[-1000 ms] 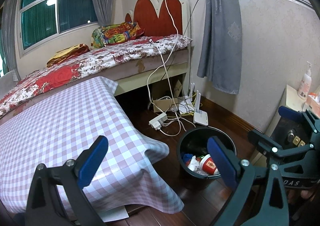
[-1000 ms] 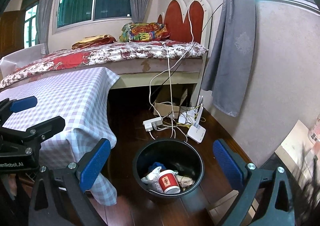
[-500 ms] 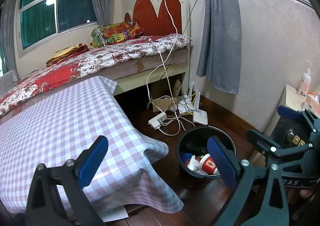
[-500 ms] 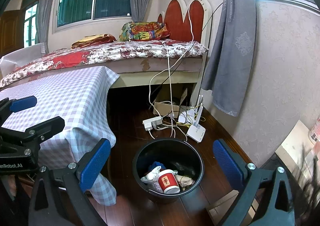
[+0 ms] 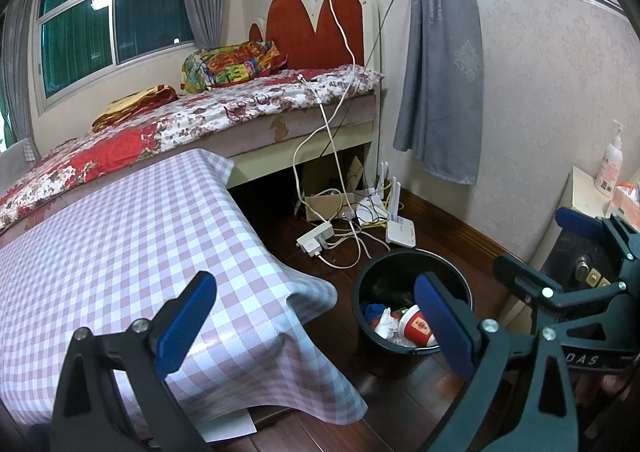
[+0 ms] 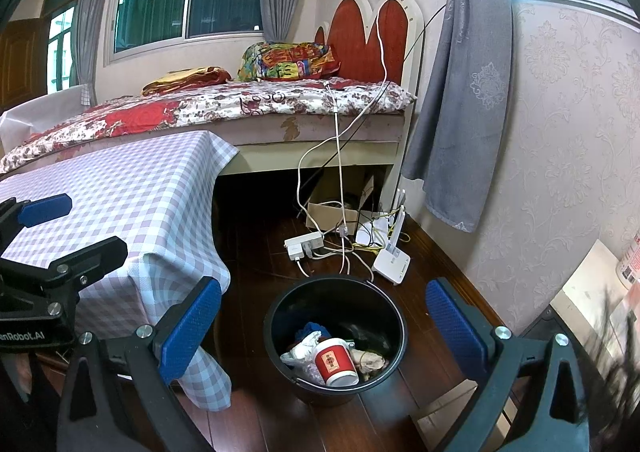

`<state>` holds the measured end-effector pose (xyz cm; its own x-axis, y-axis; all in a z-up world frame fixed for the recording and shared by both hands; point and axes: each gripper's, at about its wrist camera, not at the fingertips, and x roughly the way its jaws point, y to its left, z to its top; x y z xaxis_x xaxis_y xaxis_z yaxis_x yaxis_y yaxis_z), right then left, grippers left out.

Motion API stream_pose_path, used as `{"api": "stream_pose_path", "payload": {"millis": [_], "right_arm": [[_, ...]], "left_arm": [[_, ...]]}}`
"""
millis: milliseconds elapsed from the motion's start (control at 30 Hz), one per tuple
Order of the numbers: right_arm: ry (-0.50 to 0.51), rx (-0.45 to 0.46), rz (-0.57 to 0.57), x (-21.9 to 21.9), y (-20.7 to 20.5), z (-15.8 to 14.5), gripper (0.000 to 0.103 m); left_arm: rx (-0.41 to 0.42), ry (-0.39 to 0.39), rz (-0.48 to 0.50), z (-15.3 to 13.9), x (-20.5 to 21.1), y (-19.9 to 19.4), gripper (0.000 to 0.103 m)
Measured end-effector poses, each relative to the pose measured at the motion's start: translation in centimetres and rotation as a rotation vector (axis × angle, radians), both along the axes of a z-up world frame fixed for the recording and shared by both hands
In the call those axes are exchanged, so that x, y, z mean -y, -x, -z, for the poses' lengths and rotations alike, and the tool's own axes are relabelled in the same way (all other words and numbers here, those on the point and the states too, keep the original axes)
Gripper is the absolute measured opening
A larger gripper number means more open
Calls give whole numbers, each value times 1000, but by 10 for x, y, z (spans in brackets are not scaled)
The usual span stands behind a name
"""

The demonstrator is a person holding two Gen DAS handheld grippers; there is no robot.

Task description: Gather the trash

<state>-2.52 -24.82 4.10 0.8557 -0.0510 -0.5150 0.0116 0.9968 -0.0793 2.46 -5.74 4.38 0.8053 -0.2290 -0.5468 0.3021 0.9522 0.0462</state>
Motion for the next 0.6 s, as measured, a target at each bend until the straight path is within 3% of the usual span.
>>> {"api": "stream_pose_path", "payload": {"millis": [600], "right_arm": [[4, -4, 0, 0, 0, 2, 103]], "left_arm": [[-5, 1, -1, 4, 0, 1, 100]]}}
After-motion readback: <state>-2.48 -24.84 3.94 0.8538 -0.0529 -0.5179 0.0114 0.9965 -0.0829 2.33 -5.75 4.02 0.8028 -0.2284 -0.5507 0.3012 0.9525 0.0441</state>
